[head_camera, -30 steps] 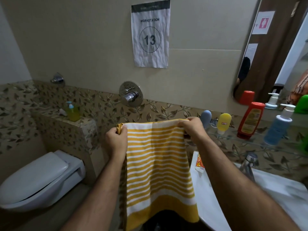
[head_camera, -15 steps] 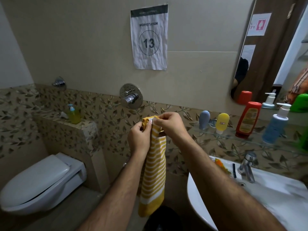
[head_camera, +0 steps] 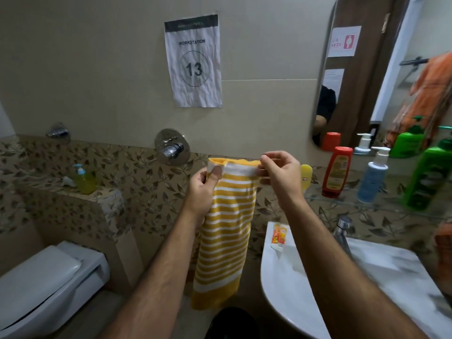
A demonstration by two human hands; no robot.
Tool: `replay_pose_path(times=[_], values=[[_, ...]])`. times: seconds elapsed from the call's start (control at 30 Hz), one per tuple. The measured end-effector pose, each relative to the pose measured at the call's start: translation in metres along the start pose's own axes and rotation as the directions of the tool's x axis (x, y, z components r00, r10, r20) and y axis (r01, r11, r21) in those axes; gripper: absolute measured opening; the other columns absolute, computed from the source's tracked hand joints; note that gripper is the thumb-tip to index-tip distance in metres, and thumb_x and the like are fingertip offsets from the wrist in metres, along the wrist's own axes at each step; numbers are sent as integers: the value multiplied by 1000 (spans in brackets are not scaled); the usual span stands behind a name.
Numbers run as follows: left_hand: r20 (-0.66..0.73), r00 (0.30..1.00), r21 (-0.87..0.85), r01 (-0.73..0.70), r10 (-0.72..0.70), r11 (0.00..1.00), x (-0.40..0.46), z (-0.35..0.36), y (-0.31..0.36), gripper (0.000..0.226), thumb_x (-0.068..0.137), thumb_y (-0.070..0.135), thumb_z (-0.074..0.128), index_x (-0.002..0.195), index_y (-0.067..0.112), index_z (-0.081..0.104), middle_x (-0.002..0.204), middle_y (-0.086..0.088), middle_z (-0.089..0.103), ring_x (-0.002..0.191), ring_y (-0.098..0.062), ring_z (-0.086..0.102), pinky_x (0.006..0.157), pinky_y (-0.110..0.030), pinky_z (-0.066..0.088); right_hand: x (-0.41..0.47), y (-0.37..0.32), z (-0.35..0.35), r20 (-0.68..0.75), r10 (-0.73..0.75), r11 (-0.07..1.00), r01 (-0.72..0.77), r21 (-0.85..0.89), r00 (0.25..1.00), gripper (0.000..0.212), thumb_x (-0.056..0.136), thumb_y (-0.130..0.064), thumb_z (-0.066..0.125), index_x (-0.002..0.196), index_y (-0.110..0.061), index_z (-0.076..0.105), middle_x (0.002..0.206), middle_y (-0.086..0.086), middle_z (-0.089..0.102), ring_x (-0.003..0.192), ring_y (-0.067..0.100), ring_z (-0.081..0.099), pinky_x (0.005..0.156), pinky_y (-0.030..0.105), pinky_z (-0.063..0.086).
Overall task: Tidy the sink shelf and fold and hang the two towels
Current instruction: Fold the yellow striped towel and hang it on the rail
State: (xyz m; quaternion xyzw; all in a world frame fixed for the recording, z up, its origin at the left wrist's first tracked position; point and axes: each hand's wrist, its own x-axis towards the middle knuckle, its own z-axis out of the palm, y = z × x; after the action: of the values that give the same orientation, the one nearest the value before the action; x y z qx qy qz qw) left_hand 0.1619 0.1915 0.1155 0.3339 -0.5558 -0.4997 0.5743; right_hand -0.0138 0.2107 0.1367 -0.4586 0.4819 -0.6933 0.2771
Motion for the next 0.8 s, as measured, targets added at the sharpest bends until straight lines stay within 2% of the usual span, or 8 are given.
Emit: replay_pose_path(times=[0.03,0.1,0.17,0.2,0.3,0.5,0.67,0.8], values=[[45,999,-32,7,-6,999,1,9,6,22,96,32,56,92,12,66,85,-6,72,81,-22,70,77,-41,59,3,4,-16,-61,-57,994,51,-97,997,26,86,-27,72,108,-15,63,94,13,70,82,22,70,66,39,56],[139,990,-92,14,-1,996,4,29,16,26,98,31,52,94,9,65,85,-9,71,78,-22,69,73,-39,59,8,7,-51,-26,-3,988,-2,-155,1000,75,71,-46,81,133,-20,49,113,7,64,101,19,65,83,38,55],[222,975,-135,15,15,991,6,51,24,27,98,30,50,94,8,64,83,-8,70,75,-20,68,71,-36,59,6,4,-83,173,128,992,-130,-3,977,111,57,-58,84,148,-22,31,128,5,57,112,19,62,95,40,51],[248,968,-167,15,27,986,7,63,26,27,97,32,51,94,9,64,82,-6,71,74,-18,68,69,-35,59,6,3,-99,280,140,983,-166,74,950,114,56,-58,86,148,-18,32,131,9,58,115,23,62,97,43,50],[300,953,-249,41,36,968,9,95,27,38,87,41,56,101,7,65,89,-9,73,79,-22,71,71,-37,61,-3,-14,-140,426,116,972,-191,138,897,95,60,-43,90,135,-4,49,126,19,64,117,32,62,94,44,54],[409,912,-305,98,38,947,7,161,20,49,84,48,53,110,8,64,97,-11,74,87,-27,72,70,-38,60,-18,-69,-198,160,31,999,-34,18,987,35,76,-14,75,110,-7,67,107,13,74,101,30,70,85,39,58],[467,882,-346,112,68,931,1,215,17,56,90,50,47,119,5,62,111,-19,70,98,-32,70,81,-45,59,-33,-99,-235,-15,-79,993,78,-94,997,34,79,-12,74,110,-2,67,104,16,74,96,31,71,84,40,59],[634,770,-372,220,73,902,-5,250,1,97,65,81,57,129,8,58,125,-22,64,114,-36,63,87,-52,55,-45,-121,-262,-124,-133,979,111,-172,983,25,86,-10,70,110,-4,65,107,19,72,98,35,71,85,44,58]])
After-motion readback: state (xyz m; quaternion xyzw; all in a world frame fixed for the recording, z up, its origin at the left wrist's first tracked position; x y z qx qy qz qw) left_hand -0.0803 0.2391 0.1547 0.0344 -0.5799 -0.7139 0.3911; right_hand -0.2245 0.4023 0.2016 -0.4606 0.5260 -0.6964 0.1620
